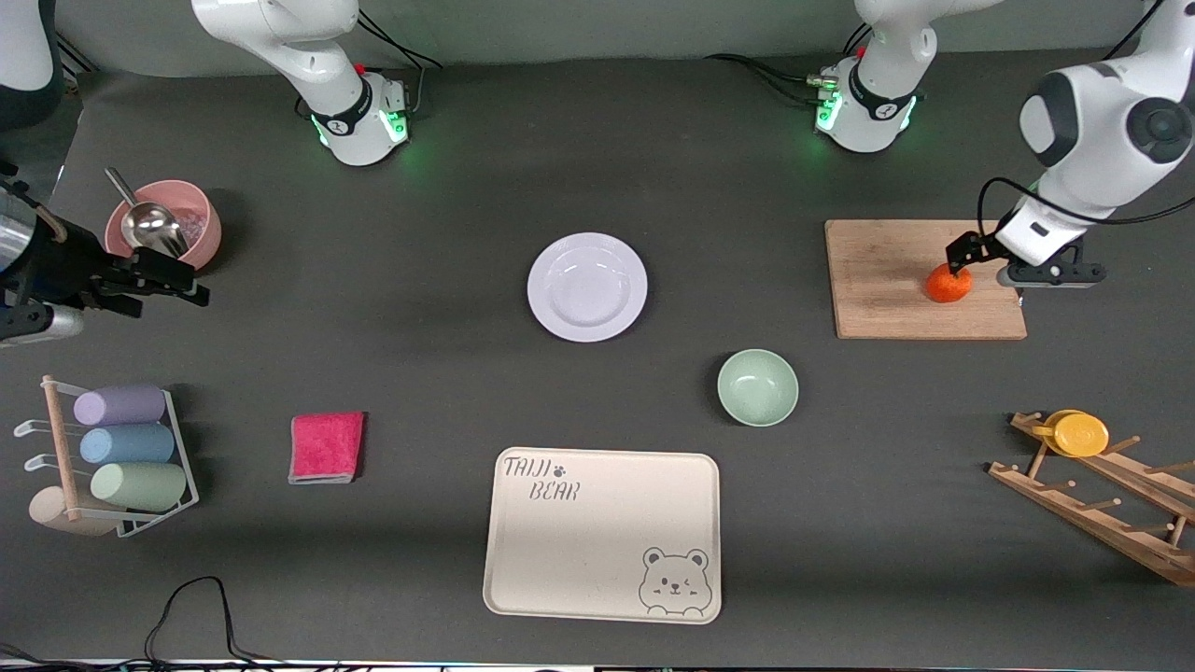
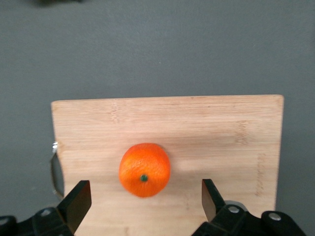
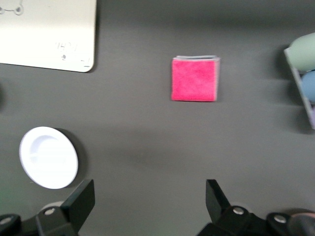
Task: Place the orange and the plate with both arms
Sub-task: 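Lift the orange with the left gripper while the right gripper reaches out, then carry the orange toward the plate while the right gripper grasps the plate rim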
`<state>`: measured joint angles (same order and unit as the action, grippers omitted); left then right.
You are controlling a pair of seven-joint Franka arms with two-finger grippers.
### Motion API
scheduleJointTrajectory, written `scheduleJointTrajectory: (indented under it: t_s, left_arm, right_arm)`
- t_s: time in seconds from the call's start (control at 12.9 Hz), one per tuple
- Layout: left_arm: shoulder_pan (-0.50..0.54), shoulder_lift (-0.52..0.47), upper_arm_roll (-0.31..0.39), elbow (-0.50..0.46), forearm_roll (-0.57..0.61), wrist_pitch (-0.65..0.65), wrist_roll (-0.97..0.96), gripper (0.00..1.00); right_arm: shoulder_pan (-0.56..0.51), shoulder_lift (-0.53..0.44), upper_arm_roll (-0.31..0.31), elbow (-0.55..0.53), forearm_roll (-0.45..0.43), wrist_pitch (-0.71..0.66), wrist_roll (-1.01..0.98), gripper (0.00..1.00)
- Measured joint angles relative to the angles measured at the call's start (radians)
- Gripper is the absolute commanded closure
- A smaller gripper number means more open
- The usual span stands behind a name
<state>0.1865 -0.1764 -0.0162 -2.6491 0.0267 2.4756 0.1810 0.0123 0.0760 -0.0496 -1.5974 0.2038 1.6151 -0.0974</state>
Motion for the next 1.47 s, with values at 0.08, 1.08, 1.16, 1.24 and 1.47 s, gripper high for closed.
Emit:
scheduleJointTrajectory:
  t_s: [0.08,1.08,1.16,1.24,1.47]
  left_arm:
    - [0.0,0.028,0.0,-0.032,0.001,0.07,0.0,0.0]
    - [0.08,0.177,0.007,-0.135,0.081,0.374,-0.002,0.0]
    - [0.08,0.191,0.006,-0.135,0.081,0.384,-0.006,0.0]
    - [0.08,0.199,0.006,-0.135,0.081,0.388,-0.007,0.0]
    - [0.08,0.204,0.004,-0.134,0.081,0.39,-0.009,0.17]
  right_arm:
    - [-0.004,0.017,-0.002,-0.001,0.046,0.004,0.0,0.0]
    - [0.0,0.35,-0.004,-0.011,0.598,0.209,-0.001,0.0]
    - [0.011,0.37,-0.002,-0.014,0.621,0.252,-0.001,0.0]
    - [0.026,0.386,0.0,-0.023,0.663,0.289,-0.001,0.0]
    - [0.073,0.402,0.002,-0.094,0.855,0.362,-0.039,0.0]
